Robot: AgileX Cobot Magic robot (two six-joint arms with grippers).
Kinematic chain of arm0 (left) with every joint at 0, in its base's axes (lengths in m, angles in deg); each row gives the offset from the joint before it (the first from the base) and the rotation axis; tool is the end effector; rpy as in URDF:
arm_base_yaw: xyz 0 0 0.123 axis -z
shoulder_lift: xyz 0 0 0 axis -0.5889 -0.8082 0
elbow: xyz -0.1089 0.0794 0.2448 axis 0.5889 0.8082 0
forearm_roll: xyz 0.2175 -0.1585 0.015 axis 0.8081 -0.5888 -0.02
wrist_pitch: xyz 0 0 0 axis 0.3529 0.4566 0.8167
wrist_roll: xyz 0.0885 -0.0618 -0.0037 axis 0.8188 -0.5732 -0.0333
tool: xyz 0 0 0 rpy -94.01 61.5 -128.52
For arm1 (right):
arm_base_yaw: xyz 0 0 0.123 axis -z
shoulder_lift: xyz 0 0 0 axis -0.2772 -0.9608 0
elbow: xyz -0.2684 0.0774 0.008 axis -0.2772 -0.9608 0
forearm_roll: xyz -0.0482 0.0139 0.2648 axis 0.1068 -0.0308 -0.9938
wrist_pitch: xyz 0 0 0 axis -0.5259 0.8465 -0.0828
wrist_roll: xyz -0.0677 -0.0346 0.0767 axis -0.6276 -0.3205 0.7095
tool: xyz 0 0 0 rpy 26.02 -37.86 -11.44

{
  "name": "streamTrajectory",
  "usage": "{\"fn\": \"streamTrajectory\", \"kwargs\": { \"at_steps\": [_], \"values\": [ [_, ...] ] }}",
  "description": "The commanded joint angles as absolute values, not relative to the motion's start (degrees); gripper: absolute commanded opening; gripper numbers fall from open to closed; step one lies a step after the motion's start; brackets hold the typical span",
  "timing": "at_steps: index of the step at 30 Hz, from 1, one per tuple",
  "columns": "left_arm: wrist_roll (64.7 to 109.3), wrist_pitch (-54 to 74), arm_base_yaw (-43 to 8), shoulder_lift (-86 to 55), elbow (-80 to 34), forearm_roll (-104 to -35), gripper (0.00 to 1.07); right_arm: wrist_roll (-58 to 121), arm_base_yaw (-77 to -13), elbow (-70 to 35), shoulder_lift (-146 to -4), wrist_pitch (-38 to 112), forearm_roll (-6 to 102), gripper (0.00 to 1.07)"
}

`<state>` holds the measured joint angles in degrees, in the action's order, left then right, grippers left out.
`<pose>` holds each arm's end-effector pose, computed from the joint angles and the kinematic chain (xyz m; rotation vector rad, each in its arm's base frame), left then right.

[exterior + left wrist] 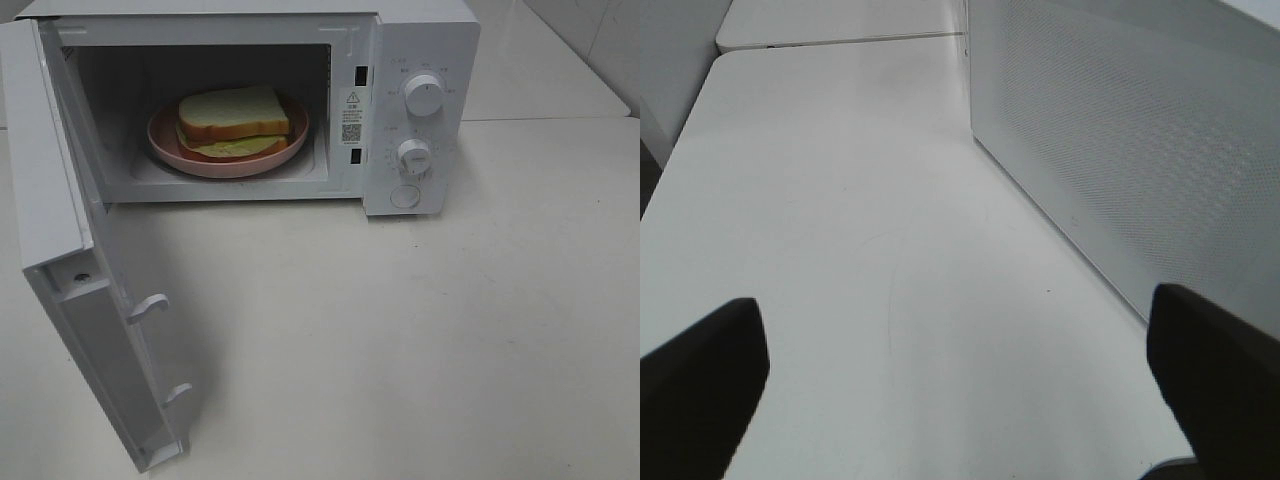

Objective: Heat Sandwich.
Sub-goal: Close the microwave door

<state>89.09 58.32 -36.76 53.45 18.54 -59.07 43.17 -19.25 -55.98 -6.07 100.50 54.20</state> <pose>0.0322 -0.0066 0.2798 0.0937 2.0182 -0.0172 0.0308 -0.0083 0.2822 0.0724 2.0159 -0.0141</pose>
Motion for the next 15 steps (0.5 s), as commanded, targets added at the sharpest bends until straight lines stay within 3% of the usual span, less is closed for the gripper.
{"fn": "streamTrajectory", "kwargs": {
  "at_steps": [1,15],
  "values": [
    [88.92,58.09,-36.48,54.65,18.71,-59.47,0.98,42.43,-18.84,-56.09,-4.58,99.87,54.37,0.76],
    [88.92,58.09,-36.48,54.65,18.71,-59.47,0.98,42.43,-18.84,-56.09,-4.58,99.87,54.37,0.76]
  ]
}}
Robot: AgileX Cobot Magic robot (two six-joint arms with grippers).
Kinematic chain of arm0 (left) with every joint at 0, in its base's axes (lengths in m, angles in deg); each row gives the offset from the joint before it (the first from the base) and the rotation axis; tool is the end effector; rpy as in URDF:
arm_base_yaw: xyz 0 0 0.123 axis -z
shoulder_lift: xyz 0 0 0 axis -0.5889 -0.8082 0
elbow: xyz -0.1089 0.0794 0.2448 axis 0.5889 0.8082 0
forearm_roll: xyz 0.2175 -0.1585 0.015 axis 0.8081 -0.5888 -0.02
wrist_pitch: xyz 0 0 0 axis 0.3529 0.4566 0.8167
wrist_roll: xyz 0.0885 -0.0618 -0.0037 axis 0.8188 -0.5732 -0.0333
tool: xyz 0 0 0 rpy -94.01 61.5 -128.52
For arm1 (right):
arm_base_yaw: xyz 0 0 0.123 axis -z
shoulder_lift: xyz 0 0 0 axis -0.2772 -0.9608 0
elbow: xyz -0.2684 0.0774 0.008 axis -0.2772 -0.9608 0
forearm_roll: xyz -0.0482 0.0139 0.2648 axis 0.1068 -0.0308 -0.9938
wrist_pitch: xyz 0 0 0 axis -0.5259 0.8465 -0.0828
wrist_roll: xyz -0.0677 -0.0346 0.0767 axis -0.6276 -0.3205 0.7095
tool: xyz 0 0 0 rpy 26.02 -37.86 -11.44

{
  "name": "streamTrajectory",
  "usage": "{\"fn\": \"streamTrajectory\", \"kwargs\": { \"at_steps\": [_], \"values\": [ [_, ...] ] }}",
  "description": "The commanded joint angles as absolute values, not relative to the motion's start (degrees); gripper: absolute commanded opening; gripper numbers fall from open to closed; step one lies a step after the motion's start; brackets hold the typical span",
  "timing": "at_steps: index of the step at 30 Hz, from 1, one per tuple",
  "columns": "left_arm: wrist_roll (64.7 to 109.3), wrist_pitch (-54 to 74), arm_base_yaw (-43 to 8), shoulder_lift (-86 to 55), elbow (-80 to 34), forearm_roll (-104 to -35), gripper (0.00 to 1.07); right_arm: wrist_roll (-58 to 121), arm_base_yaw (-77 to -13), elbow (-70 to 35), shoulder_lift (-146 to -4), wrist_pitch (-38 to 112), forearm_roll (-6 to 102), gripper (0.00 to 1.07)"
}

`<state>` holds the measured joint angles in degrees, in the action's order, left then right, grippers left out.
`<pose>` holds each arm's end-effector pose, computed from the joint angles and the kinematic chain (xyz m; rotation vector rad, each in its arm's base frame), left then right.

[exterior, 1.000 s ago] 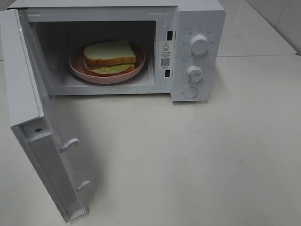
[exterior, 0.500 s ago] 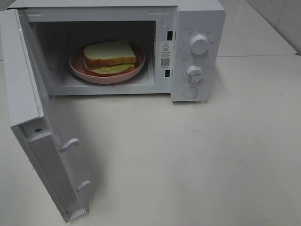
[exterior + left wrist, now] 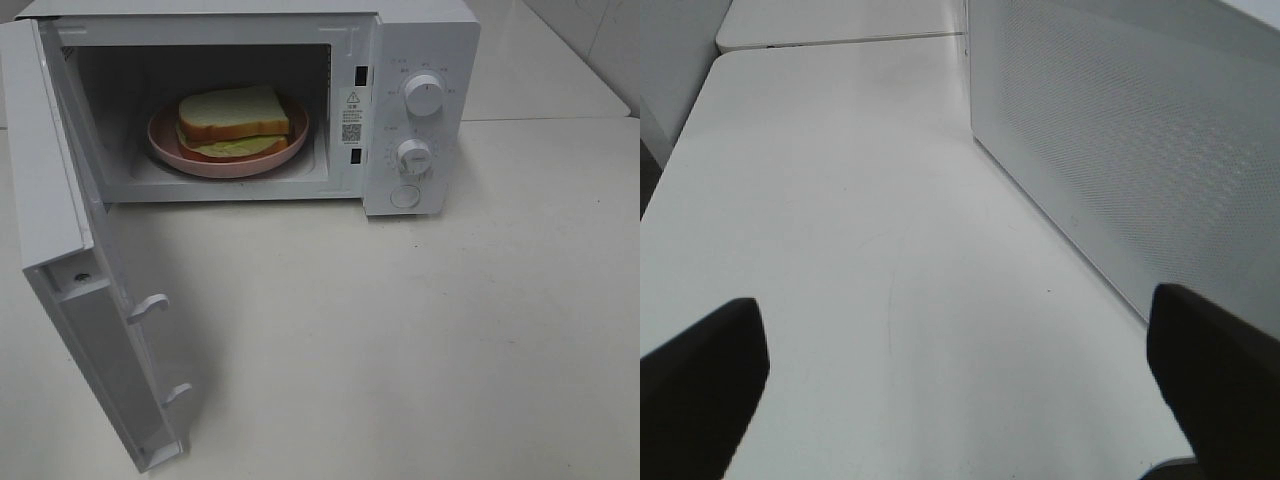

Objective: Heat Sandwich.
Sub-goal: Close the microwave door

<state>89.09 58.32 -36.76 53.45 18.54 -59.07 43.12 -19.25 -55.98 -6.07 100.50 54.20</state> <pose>0.0322 -0.0066 0.2798 0.0937 2.0182 -0.0172 0.0308 -0.0083 0.2822 0.0715 2.0160 -0.0146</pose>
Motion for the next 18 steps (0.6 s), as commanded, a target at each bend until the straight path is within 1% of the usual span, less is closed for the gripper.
{"fn": "streamTrajectory", "kwargs": {
  "at_steps": [1,18],
  "values": [
    [88.92,58.09,-36.48,54.65,18.71,-59.47,0.98,42.43,-18.84,-56.09,-4.58,99.87,54.37,0.76],
    [88.92,58.09,-36.48,54.65,18.71,-59.53,0.98,42.37,-18.84,-56.09,-4.58,99.87,54.37,0.76]
  ]
}}
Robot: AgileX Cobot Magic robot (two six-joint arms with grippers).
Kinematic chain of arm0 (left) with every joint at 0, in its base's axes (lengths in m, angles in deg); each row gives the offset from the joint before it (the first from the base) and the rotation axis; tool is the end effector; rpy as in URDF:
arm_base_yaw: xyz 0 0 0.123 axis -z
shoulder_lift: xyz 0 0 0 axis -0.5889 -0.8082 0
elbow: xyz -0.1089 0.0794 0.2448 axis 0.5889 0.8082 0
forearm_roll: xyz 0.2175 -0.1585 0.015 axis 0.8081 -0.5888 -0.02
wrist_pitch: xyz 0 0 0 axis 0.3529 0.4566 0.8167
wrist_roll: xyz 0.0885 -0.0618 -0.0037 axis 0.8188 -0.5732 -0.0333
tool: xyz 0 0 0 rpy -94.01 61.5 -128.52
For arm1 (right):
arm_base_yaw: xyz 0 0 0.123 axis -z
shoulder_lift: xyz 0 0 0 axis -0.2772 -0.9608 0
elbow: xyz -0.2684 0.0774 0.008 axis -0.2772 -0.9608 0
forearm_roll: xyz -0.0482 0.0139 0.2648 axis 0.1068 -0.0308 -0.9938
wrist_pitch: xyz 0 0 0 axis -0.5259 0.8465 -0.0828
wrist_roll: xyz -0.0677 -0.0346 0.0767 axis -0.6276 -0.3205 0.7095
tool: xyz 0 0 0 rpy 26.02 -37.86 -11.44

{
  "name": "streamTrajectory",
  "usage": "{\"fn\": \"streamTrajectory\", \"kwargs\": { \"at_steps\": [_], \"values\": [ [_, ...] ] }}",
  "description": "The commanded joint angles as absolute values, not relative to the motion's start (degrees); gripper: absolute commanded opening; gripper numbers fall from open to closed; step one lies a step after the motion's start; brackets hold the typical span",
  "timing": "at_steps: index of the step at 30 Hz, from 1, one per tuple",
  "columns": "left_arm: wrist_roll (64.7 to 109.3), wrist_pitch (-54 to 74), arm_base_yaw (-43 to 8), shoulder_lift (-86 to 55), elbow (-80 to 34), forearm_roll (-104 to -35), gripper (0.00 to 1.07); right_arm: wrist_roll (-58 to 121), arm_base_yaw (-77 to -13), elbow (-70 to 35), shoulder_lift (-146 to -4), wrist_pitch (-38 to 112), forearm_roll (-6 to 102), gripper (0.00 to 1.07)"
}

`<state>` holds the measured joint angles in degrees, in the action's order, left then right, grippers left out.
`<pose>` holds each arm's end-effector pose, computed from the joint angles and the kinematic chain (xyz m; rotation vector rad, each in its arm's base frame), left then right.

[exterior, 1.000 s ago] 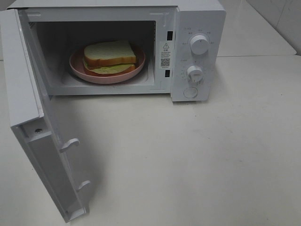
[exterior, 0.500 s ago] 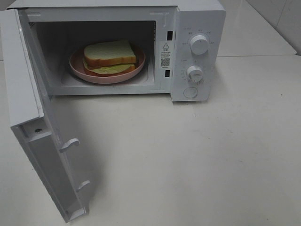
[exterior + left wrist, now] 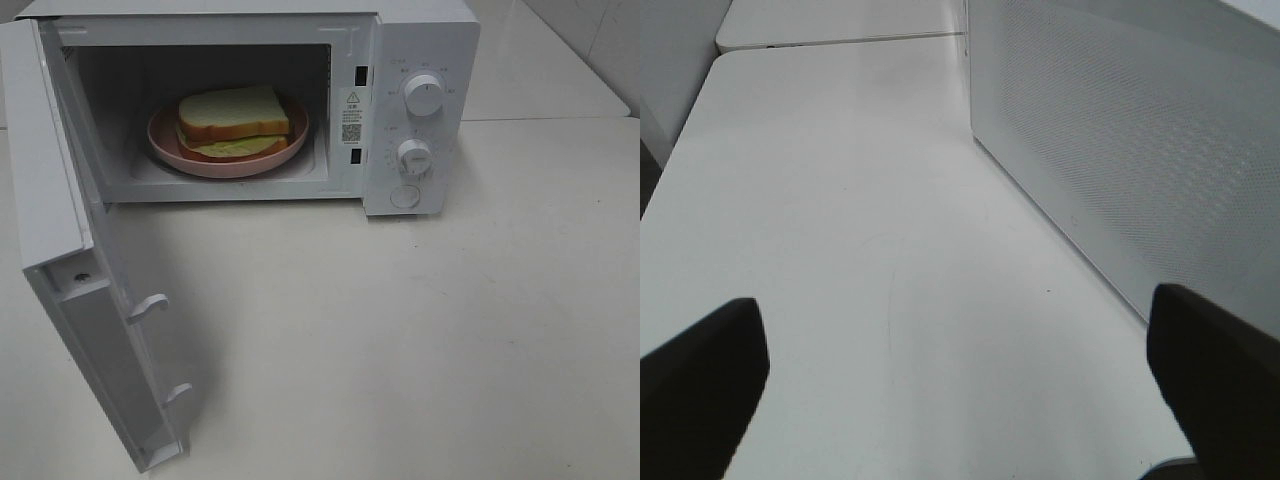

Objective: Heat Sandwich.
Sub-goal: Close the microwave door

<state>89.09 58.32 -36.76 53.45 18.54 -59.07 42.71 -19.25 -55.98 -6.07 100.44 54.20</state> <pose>0.0322 -0.0066 0.2798 0.0937 2.0182 -0.0172 0.0309 -0.0083 0.2823 0.0642 2.0152 -0.0191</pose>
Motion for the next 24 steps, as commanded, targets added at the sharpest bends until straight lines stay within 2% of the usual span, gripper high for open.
{"fn": "streamTrajectory", "kwargs": {
  "at_steps": [1,14,17,18,19,21,22,23,24],
  "values": [
    [88.92,58.09,-36.48,54.65,18.71,-59.65,0.98,42.37,-18.84,-56.09,-4.58,99.87,54.37,0.76],
    [89.03,54.37,-36.48,46.4,16.37,-58.84,0.96,42.43,-18.84,-56.09,-4.58,99.87,54.37,0.75],
    [89.03,52.13,-36.48,43.88,16.37,-58.84,0.88,42.37,-18.84,-56.09,-4.58,99.87,54.37,0.75],
    [89.03,49.67,-36.48,42.39,16.37,-58.84,0.8,42.37,-18.84,-56.09,-4.58,99.87,54.37,0.75],
    [89.03,49.67,-36.48,42.39,16.37,-58.84,0.8,42.37,-18.84,-56.09,-4.58,99.87,54.37,0.75],
    [89.03,47.66,-36.48,40.61,16.37,-58.84,0.69,42.37,-18.84,-56.09,-4.58,99.87,54.37,0.75],
    [89.03,46.17,-36.48,38.61,16.37,-58.84,0.58,42.37,-18.84,-56.09,-4.58,99.87,54.37,0.75],
    [89.03,45.48,-36.48,37.4,16.37,-58.84,0.52,42.37,-18.84,-56.09,-4.58,99.87,54.37,0.75],
    [89.03,45.48,-36.48,37.4,16.37,-58.84,0.52,42.37,-18.84,-56.09,-4.58,99.87,54.37,0.75]
  ]
}}
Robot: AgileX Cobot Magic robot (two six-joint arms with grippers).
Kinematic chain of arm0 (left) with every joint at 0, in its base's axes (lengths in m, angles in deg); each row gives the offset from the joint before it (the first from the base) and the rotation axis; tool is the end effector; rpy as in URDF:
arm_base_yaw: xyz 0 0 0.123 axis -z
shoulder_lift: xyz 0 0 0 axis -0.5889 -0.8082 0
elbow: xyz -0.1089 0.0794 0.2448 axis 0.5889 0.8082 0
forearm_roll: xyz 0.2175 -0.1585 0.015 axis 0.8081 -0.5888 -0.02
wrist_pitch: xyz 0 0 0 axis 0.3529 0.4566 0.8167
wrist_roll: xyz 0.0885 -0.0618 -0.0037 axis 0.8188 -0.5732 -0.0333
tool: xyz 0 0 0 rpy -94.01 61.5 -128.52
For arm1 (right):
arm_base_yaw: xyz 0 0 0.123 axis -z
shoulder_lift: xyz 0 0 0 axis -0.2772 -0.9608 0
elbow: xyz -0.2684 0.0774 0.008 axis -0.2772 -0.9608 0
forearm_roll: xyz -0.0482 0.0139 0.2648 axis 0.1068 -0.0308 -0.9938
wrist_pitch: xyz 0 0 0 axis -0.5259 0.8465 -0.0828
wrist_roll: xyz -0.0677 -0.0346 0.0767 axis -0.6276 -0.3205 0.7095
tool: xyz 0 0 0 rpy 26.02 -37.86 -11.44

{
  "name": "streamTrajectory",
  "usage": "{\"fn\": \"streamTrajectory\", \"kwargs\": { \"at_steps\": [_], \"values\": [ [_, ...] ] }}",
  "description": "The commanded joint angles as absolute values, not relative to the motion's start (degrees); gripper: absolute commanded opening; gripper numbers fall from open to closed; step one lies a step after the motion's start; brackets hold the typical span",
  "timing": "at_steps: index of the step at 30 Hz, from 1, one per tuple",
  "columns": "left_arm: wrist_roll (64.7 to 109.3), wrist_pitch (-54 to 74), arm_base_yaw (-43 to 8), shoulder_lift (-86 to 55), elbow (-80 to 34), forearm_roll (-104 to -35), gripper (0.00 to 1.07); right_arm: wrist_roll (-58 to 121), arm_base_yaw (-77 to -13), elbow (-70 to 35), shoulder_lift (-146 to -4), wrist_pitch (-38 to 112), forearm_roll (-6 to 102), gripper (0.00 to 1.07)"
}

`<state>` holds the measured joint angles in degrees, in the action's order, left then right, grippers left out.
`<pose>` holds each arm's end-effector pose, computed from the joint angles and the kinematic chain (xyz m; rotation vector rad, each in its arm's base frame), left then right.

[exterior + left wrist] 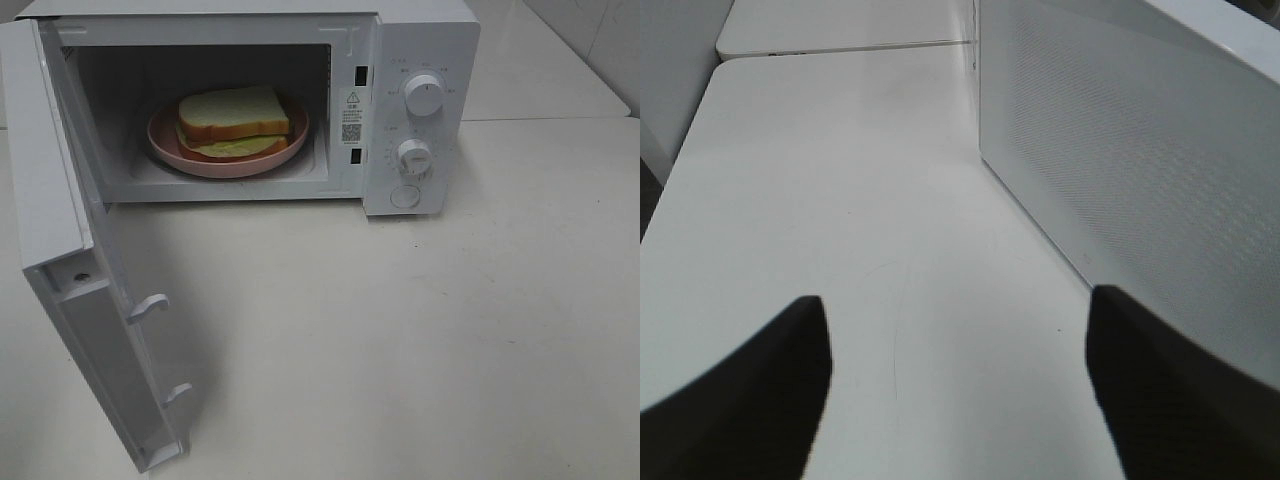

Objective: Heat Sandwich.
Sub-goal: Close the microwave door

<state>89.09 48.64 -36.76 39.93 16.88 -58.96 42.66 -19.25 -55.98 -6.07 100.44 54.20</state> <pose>0.0765 -0.0051 0.2926 0.0789 2.0570 -0.0161 0.0309 -0.0083 0.2823 0.0633 2.0152 -0.0196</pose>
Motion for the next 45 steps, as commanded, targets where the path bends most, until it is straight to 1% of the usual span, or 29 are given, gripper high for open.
{"fn": "streamTrajectory", "kwargs": {
  "at_steps": [1,2,3,4,5,8,10,13,15,18,19,20,21,23,25,26,28,30,31,34,36,39,41,43,45],
  "values": [
    [89.03,44.74,-36.48,36.2,16.37,-58.84,0.45,42.37,-18.84,-56.09,-4.58,99.87,54.37,0.75],
    [89.03,43.88,-36.48,34.94,16.37,-58.84,0.4,42.37,-18.84,-56.09,-4.58,99.87,54.37,0.75],
    [89.03,41.99,-36.48,32.71,16.37,-58.84,0.26,42.37,-18.84,-56.09,-4.58,99.87,54.37,0.75],
    [89.03,41.13,-36.48,31.79,16.37,-58.9,0.21,42.37,-18.84,-56.09,-4.58,99.87,54.37,0.75],
    [89.03,41.13,-36.48,31.79,16.37,-58.9,0.21,42.37,-18.84,-56.09,-4.58,99.87,54.37,0.75],
    [89.03,36.03,-36.48,27.43,16.37,-58.96,0.0,42.37,-18.84,-56.09,-4.58,99.87,54.37,0.75],
    [89.03,34.83,-36.48,26.35,16.37,-58.9,0.0,42.37,-18.84,-56.09,-4.58,99.87,54.37,0.75],
    [89.14,28.98,-36.48,22.28,17.0,-58.9,0.0,42.31,-18.84,-56.09,-4.58,99.87,54.37,0.75],
    [89.32,27.32,-36.48,21.25,17.45,-58.9,0.0,42.31,-18.84,-56.09,-4.58,99.87,54.37,0.75],
    [89.55,18.04,-36.48,17.92,20.83,-59.07,0.0,42.37,-18.84,-56.09,-4.58,99.87,54.37,0.75],
    [89.55,18.04,-36.48,17.92,20.83,-59.07,0.0,42.37,-18.84,-56.09,-4.58,99.87,54.37,0.75],
    [89.55,15.46,-36.48,17.18,21.64,-59.07,0.0,42.37,-18.84,-56.09,-4.58,99.87,54.37,0.75],
    [89.55,10.08,-36.48,15.52,23.76,-59.07,0.0,42.37,-18.84,-56.09,-4.58,99.87,54.37,0.75],
    [89.55,5.21,-36.48,14.03,25.76,-59.07,0.0,42.37,-18.84,-56.09,-4.58,99.87,54.37,0.75],
    [89.55,2.97,-36.48,13.17,26.51,-59.07,0.0,42.37,-18.84,-56.09,-4.58,99.87,54.37,0.75],
    [89.55,-2.47,-36.48,11.68,28.23,-59.07,0.0,42.37,-18.84,-56.09,-4.58,99.87,54.37,0.75],
    [89.55,-7.4,-36.48,10.02,29.77,-59.07,0.0,42.37,-18.84,-56.09,-4.58,99.87,54.37,0.75],
    [89.55,-9.12,-36.48,9.21,30.4,-59.07,0.0,42.37,-18.84,-56.09,-4.58,99.87,54.37,0.75],
    [89.55,-13.36,-36.48,7.09,31.38,-58.96,0.0,42.37,-18.84,-56.09,-4.58,99.87,54.37,0.75],
    [89.49,-17.03,-36.48,4.34,31.89,-58.9,0.0,42.37,-18.84,-56.09,-4.58,99.87,54.37,0.75],
    [89.49,-23.04,-36.48,0.05,32.41,-58.84,0.0,42.37,-18.84,-56.09,-4.58,99.87,54.43,0.75],
    [89.49,-26.42,-36.48,-2.93,32.52,-58.84,0.0,42.37,-18.84,-56.09,-4.58,99.87,54.43,0.75],
    [89.49,-31.98,-36.48,-7.92,32.52,-57.53,0.0,42.37,-18.84,-56.09,-4.58,99.87,54.43,0.75],
    [89.37,-33.7,-36.48,-9.23,32.52,-56.84,0.0,42.37,-18.84,-56.09,-4.58,99.87,54.43,0.75],
    [88.11,-39.71,-36.48,-13.76,32.52,-53.0,0.0,42.37,-18.84,-56.09,-4.58,99.87,54.43,0.75]
  ]
}}
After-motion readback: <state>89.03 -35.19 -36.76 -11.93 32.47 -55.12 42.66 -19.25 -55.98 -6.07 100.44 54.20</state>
